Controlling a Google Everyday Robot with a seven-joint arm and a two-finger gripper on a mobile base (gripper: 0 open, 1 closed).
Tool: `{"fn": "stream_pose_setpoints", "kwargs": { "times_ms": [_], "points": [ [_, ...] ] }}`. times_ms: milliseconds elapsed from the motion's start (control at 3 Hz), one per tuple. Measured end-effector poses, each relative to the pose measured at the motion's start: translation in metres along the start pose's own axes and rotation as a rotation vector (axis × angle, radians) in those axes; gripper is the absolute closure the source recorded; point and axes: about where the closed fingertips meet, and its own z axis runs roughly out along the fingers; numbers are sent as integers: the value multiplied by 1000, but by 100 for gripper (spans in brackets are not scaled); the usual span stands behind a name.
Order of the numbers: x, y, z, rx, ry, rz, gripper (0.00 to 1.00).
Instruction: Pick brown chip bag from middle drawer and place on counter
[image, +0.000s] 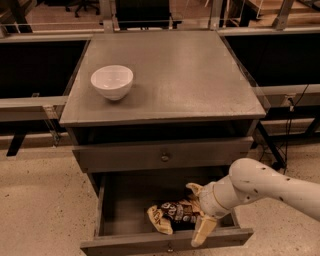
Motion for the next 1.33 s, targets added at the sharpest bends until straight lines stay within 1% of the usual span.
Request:
{"fn": "stream_pose_setpoints", "kwargs": {
  "times_ms": [333,667,1000,1333],
  "points": [
    [-9,-16,26,62,-95,-29,0],
    [-20,-24,47,67,-149,-40,0],
    [-28,-30,67,67,-146,-35,18],
    [-23,-40,77,80,-145,5,39]
  ]
}}
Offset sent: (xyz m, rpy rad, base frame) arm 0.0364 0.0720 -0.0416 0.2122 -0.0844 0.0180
